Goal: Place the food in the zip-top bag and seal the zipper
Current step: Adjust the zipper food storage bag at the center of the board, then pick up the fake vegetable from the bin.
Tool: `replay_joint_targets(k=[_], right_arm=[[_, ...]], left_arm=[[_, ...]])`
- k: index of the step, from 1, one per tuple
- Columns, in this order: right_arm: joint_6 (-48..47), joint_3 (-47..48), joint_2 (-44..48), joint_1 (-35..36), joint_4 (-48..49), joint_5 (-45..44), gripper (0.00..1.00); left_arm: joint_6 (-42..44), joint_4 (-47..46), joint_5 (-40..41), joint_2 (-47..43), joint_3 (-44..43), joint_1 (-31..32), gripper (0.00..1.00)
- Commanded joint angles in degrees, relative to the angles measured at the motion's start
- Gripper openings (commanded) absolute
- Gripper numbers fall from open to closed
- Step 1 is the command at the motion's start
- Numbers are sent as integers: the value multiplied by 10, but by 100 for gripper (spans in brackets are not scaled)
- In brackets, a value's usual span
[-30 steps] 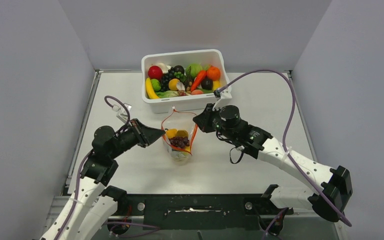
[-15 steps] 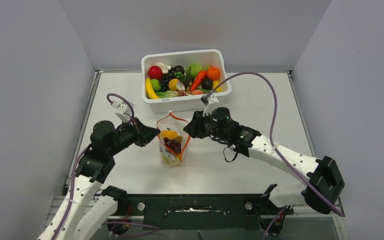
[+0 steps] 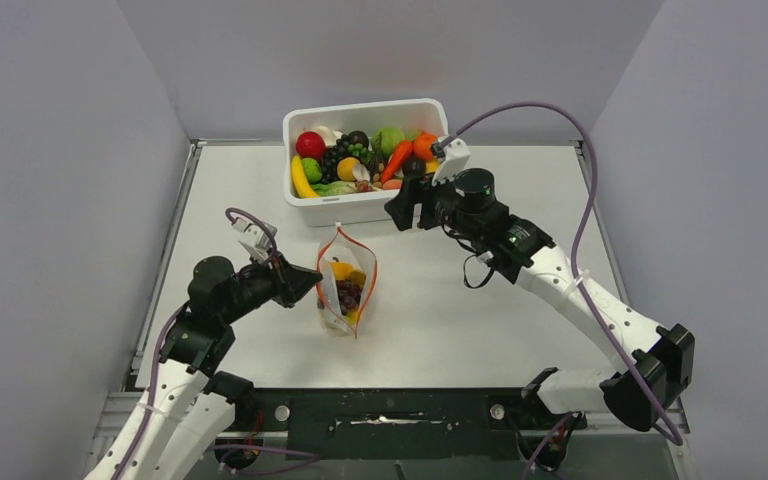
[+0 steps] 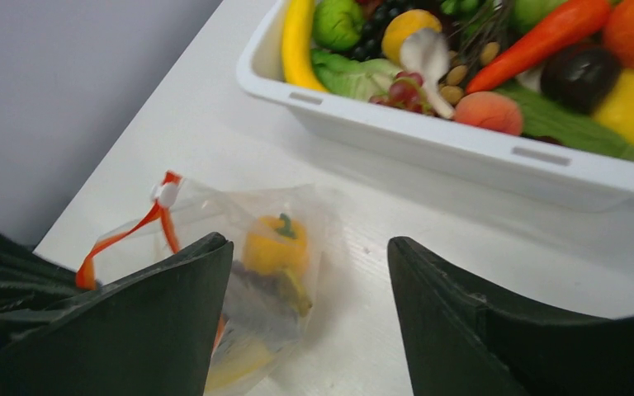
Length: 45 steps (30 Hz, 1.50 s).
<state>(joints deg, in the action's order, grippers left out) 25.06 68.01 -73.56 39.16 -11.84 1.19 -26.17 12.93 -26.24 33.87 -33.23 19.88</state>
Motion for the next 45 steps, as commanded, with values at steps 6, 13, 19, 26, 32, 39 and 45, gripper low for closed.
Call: replay_joint_targets(k=[6,13,19,26,32,39,45], right_arm=[[-116,153,-118,-48,-85,-129,84],[-186,249,-231,-118,-111,-78,81],[-212,322,-319,-167,-102,-51,77],[-248,457,-452,-171,-106,-64,71],[-266,532,-505,-172,-81,-73,64],[-302,580,-579,-172,-44,-124,61],[-318,633,-644,-174,-43,-167,68]], left_arm=[[28,-60,-37,-17,4,0,0],[31,-56,-47,-21,6,0,0],[27,-63,-51,-22,8,1,0],[26,-65,-59,-15,9,1,0],[24,-74,-63,-20,12,1,0],[19,-78,-76,-19,14,3,0],[20,-81,-74,-27,16,4,0]])
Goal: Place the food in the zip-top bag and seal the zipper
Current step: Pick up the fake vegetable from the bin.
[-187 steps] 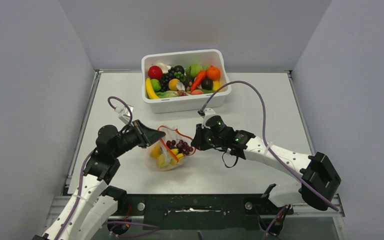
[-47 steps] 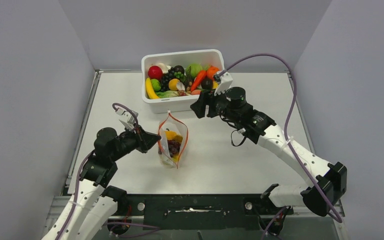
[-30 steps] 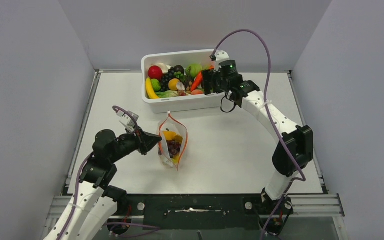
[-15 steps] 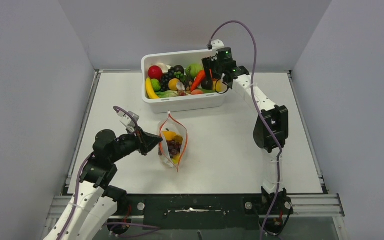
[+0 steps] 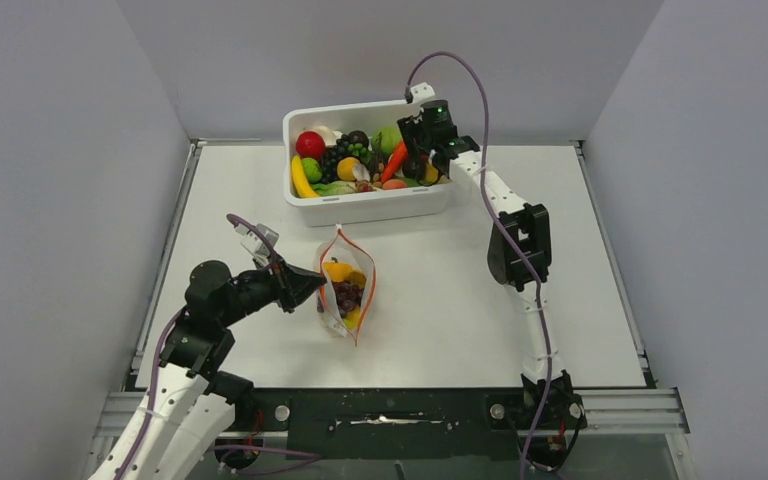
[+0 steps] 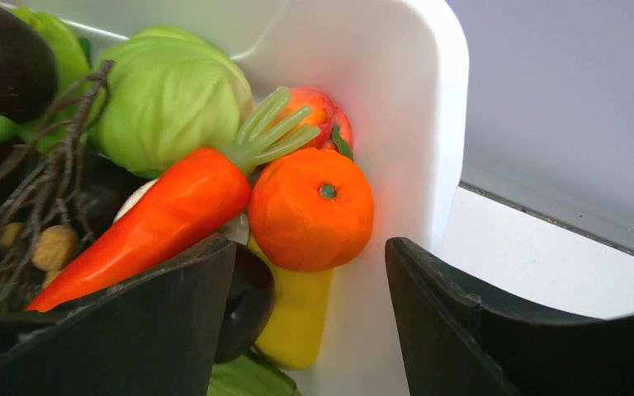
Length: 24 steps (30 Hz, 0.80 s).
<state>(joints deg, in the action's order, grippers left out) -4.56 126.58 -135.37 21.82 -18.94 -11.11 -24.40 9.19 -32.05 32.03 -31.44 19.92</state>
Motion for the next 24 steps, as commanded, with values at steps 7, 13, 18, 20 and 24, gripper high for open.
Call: replay_joint_targets(k=[7,13,18,20,24], right_arm=[[16,65,-72,-13,36,-17,68],[31,79,-102,-14,31,-45,74],[48,76,-89,-14,34,5,69],[57,75,-70,-12,37,38,66],[117,57,-17,-10,60,56,64]], left_arm=[[3,-41,-16,-9,-3,5,0],[4,-44,-16,-8,-3,6,0],[3,-45,-18,-7,-2,6,0],[3,-46,-18,-6,-2,6,0],[3,-47,-17,-3,-1,6,0]])
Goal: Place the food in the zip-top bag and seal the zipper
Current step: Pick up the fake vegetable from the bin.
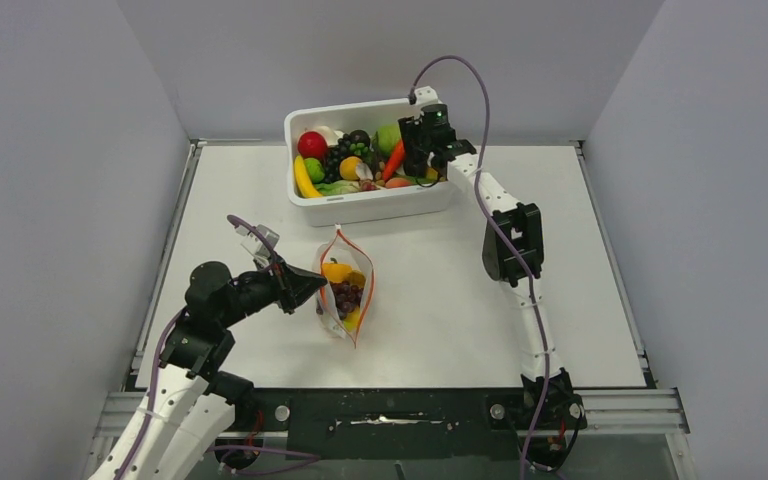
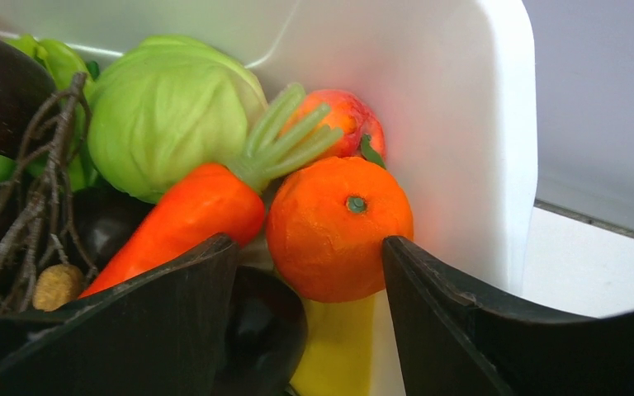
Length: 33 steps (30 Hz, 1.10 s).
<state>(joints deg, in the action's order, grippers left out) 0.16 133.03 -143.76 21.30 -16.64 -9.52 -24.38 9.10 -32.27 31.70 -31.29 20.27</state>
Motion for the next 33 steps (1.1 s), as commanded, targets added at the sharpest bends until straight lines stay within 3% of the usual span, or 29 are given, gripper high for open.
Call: replay_joint_targets(k=[1,12,21,33], right_arm=[[101,-19,82,-6,47,48,64],[273,-3,62,21,30,41,64],[299,-6,34,27,23,-43,63],[292,-10,-26,19,38,0,64]], left_arm=[[2,-46,-15,1,-3,2,0],[1,-47,-16,-11,-2,3,0],[1,-46,-16,-25,0,5,0],[1,-49,-15,-32,1,9,0]])
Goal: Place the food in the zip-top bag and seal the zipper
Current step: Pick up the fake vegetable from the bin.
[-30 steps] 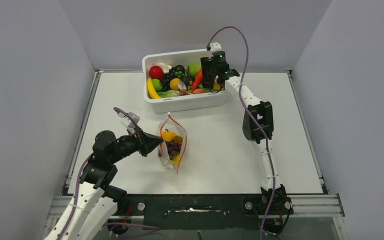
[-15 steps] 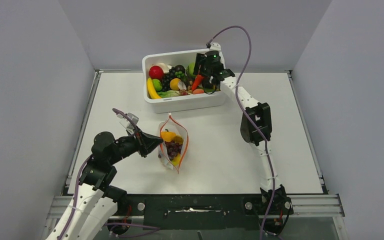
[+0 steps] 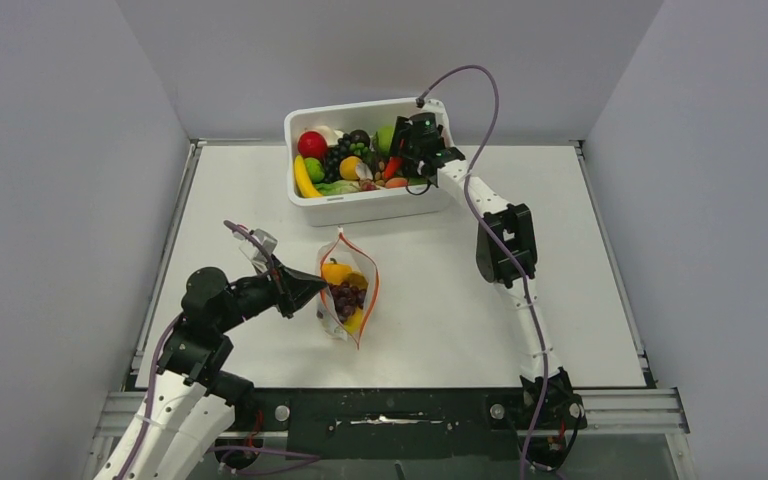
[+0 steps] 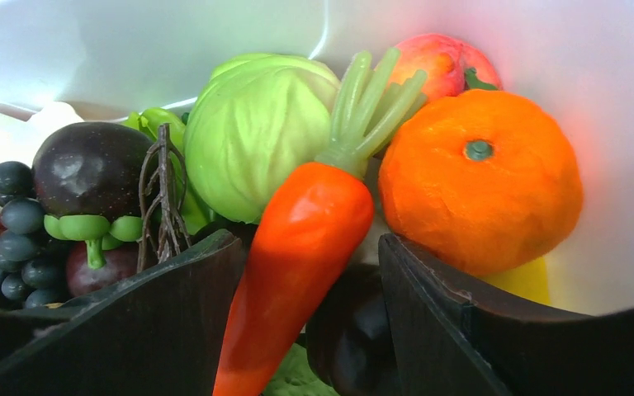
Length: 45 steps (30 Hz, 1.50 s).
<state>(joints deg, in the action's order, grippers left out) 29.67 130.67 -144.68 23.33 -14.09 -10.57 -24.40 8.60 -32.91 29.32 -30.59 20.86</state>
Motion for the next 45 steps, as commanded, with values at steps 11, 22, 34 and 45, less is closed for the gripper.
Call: replay_joint_targets(k=[11,22,34,45], right_arm=[[17,-10,-5,-5,68,52,42],[29,-71,112,-11,150,85,28],[26,-140,207,-7,156,126,30],[5,-348,406,7,180,119,31]], left_arm=[[5,-44,-6,-4,-5,4,0],[15,-31,13,-5,-9,4,0],[17,-26,25,-4,-9,5,0],[0,-17,57,-5,-12,5,0]])
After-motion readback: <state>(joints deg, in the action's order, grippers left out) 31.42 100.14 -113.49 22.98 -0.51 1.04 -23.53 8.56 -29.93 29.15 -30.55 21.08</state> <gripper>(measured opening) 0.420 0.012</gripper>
